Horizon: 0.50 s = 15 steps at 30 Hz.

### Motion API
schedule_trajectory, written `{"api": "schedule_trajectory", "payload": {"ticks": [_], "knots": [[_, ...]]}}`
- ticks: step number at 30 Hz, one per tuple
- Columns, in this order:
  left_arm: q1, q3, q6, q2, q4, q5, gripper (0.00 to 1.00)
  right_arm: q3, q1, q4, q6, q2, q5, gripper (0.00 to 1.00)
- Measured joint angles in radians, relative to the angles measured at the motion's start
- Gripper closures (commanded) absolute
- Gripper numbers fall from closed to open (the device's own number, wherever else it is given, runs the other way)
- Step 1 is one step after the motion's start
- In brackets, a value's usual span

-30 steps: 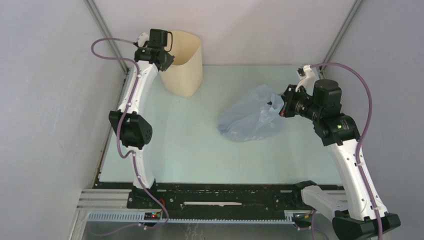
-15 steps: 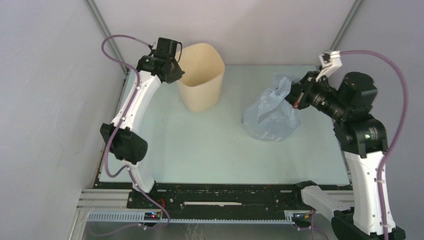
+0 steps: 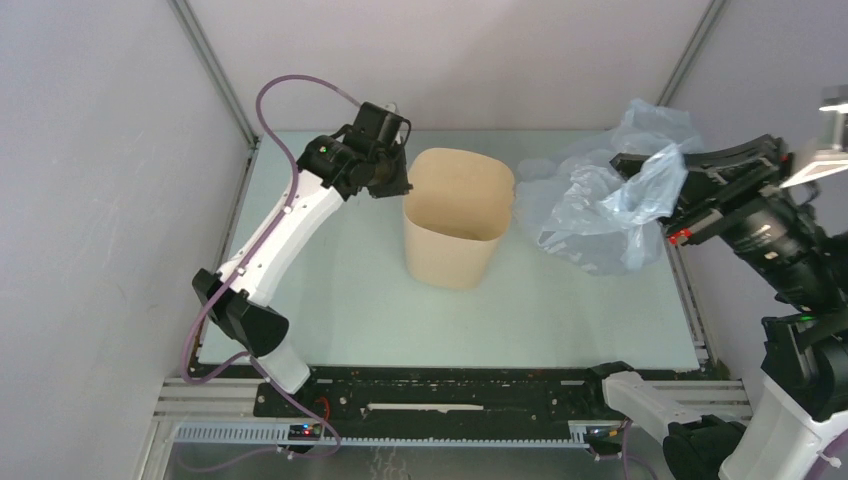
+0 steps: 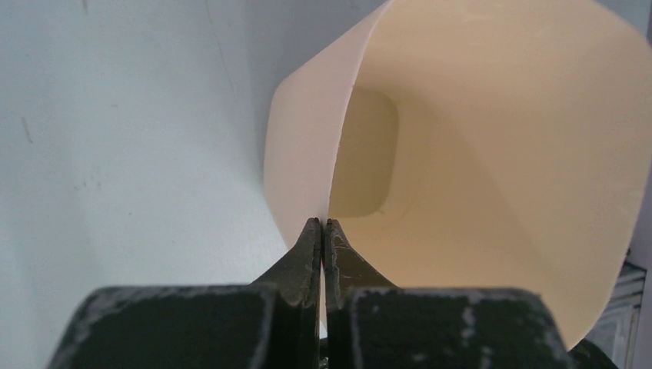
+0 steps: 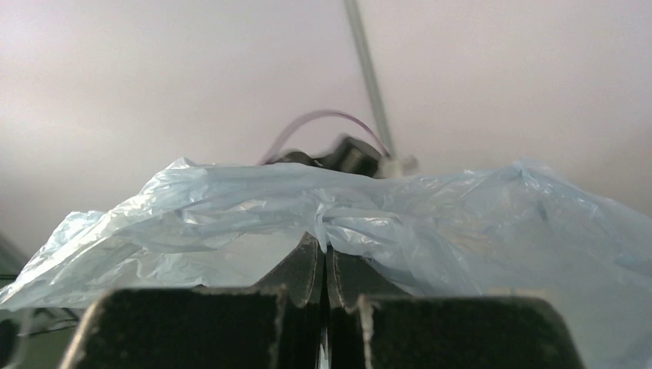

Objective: Put the trash bags into the trash bin

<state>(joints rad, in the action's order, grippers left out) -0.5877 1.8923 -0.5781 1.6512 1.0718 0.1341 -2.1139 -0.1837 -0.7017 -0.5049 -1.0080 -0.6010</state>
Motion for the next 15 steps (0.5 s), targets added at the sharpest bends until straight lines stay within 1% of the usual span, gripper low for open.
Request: {"api": "schedule_trajectory", "payload": {"ticks": [3,6,8,11,15], "knots": [[-0.013,-0.045,-0.002,-0.008,-0.018,-0.025,1.0,-0.014,0.0,0.117,-0.13,-0.018,-0.069,1.0],[-0.015,-0.072,-0.01,-0.013,-0.043,-0.044,1.0,0.019,0.0,0.242,-0.27,-0.041,-0.117,1.0],[-0.016,-0.081,-0.018,-0.016,-0.06,-0.052,1.0,0.048,-0.002,0.293,-0.354,-0.066,-0.132,1.0],[-0.021,-0.099,-0.033,-0.029,-0.079,-0.061,1.0,0.087,-0.024,0.311,-0.427,-0.109,-0.131,1.0],[-0.043,-0.128,-0.053,-0.046,-0.102,-0.069,1.0,0.111,-0.064,0.309,-0.466,-0.162,-0.115,1.0]]}}
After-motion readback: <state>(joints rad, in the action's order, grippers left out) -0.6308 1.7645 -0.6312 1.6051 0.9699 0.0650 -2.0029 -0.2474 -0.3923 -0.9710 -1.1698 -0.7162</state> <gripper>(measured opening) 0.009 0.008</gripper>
